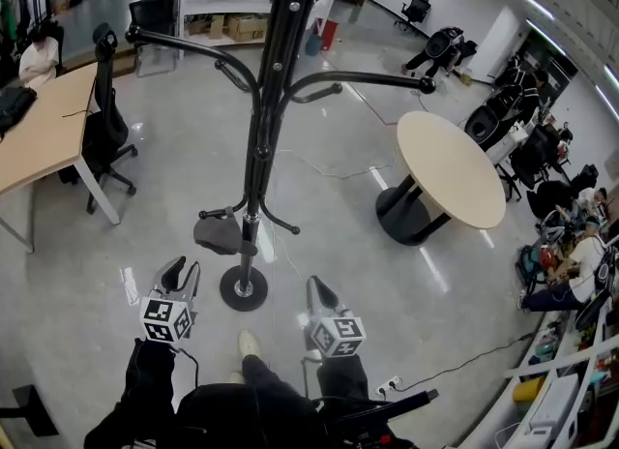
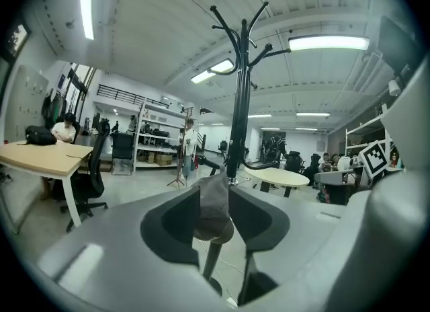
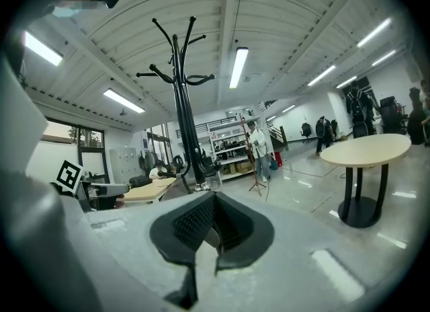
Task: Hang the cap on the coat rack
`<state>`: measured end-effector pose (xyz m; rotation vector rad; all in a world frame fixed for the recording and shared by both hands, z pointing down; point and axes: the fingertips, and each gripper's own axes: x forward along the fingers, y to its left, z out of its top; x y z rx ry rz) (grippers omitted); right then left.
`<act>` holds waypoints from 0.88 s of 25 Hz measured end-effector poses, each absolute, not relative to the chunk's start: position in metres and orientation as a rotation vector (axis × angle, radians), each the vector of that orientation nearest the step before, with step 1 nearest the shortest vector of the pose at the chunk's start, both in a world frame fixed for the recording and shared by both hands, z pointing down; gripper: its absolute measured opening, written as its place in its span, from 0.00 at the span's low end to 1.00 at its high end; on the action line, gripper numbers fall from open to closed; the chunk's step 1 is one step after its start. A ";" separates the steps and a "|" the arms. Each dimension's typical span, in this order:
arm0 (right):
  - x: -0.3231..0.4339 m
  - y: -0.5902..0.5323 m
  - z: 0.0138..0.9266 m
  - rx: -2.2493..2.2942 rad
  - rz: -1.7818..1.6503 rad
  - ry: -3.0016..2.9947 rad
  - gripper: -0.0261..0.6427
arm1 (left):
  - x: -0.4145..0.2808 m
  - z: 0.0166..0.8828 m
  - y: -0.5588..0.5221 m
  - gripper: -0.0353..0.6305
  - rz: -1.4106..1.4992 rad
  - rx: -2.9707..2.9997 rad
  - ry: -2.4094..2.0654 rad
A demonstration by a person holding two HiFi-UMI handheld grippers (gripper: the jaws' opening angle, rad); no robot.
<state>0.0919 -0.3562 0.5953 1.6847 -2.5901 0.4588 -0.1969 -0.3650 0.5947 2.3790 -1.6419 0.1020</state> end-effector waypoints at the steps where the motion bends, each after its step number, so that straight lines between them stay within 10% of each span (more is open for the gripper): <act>1: 0.090 -0.355 0.595 1.680 0.456 -2.594 0.04 | -0.197 0.592 -0.363 0.25 0.095 2.383 -1.638; 22: 0.047 -0.304 0.564 1.555 0.363 -2.683 0.04 | -0.196 0.531 -0.286 0.12 -0.005 2.442 -1.667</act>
